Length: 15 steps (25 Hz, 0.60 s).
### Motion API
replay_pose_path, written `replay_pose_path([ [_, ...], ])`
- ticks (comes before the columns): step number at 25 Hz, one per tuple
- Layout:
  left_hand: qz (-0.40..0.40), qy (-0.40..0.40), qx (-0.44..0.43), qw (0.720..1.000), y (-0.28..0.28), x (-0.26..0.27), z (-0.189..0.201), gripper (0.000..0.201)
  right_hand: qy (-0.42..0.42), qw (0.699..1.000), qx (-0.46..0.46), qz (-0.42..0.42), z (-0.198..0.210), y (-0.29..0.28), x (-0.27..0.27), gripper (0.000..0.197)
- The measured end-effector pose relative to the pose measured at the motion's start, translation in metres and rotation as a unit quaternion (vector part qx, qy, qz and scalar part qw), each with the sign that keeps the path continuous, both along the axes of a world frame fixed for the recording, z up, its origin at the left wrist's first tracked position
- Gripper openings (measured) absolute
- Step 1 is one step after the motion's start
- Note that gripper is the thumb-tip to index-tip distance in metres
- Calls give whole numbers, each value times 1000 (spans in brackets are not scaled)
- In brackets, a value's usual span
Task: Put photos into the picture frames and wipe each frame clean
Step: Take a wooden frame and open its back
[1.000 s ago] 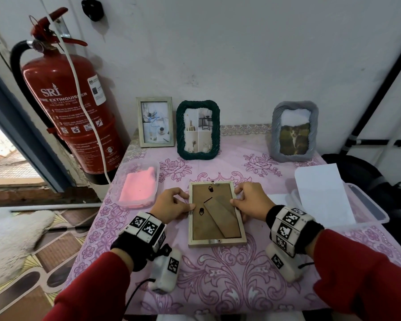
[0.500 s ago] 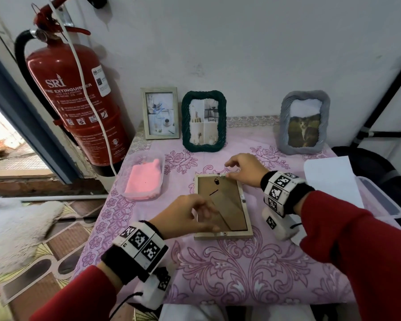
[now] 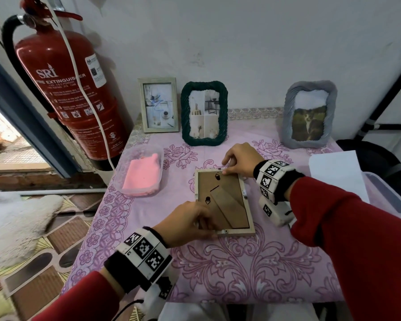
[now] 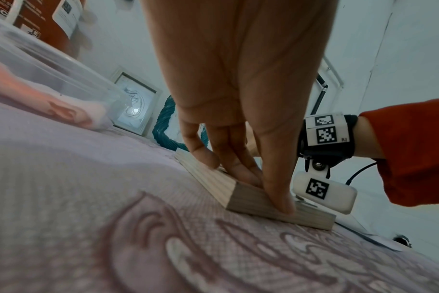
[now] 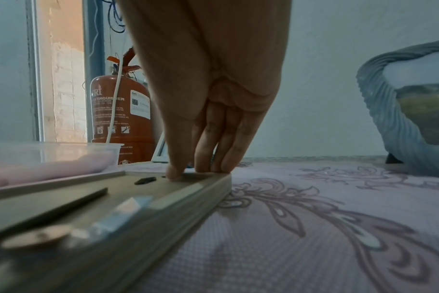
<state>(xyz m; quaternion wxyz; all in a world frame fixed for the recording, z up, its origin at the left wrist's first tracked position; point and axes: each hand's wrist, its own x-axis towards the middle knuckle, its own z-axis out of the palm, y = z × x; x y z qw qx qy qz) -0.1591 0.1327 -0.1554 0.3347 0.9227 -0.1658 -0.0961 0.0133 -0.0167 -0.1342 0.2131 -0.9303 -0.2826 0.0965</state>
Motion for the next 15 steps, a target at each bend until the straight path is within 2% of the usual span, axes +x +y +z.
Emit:
replay_pose_path([
  [8,5,9,-4,1000,0,0,-4,15,-13,999,-38,15,3,3,3,15],
  [15,5,17,-23,1000,1,2,-8,15,-15,999,-52,1,0,6,3,12],
])
